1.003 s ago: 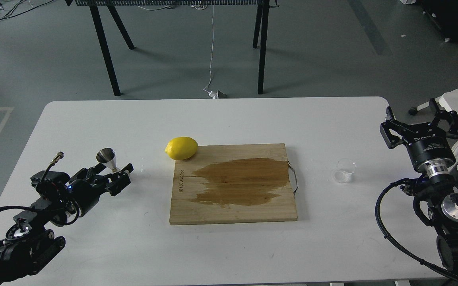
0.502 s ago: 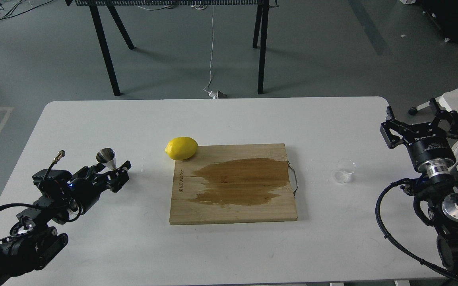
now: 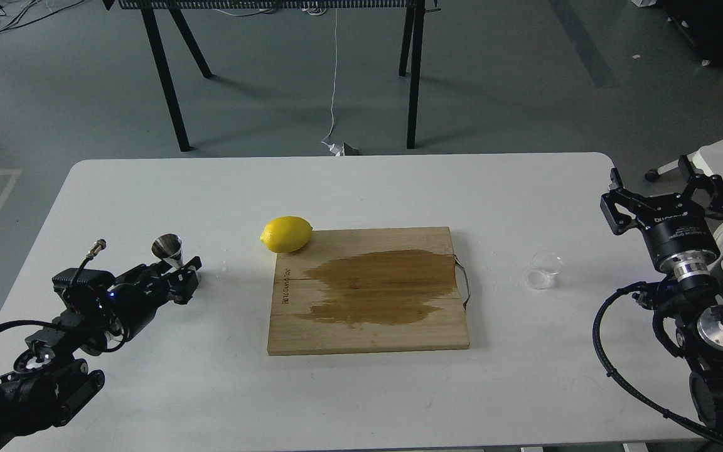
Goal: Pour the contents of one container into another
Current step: 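Close the left gripper around the metal jigger, then lift the jigger with the left gripper and carry it over the board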
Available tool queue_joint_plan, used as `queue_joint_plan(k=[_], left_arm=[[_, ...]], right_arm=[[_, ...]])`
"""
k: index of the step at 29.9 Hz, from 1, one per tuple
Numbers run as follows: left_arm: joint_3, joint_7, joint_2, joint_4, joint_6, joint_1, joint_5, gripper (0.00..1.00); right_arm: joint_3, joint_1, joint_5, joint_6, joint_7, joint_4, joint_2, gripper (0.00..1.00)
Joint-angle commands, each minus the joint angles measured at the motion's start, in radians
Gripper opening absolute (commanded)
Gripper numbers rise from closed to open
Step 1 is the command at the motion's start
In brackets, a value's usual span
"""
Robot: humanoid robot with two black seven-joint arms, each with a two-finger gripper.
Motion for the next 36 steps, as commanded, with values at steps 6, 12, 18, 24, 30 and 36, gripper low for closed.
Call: queue_joint_plan(k=[6, 12, 18, 24, 30, 36], left_arm=[[0.002, 0.000, 0.000, 0.012, 0.006, 0.000, 0.003, 0.29], [0.002, 0.000, 0.002, 0.016, 0.008, -0.002, 0.005, 0.09], [0.002, 0.000, 0.003, 0.016, 0.017, -0.008, 0.002, 0.06], [0.000, 0.000, 0.008, 0.014, 0.019, -0.013, 0.000, 0.05], [0.000, 0.000, 0.013, 0.008, 0.017, -0.046, 0.000, 0.05], [0.000, 0.000, 0.043, -0.017, 0.014, -0.094, 0.000, 0.05]], right_arm=[[0.000, -0.001, 0.000, 0.000, 0.000, 0.000, 0.002, 0.99], [0.000, -0.001, 0.000, 0.000, 0.000, 0.000, 0.002, 0.99], [0.000, -0.001, 0.000, 0.000, 0.000, 0.000, 0.003, 0.99], [0.000, -0.001, 0.000, 0.000, 0.000, -0.002, 0.002, 0.99], [0.000, -0.001, 0.000, 0.000, 0.000, -0.002, 0.006, 0.99], [0.000, 0.000, 0.000, 0.000, 0.000, -0.002, 0.006, 0.99]])
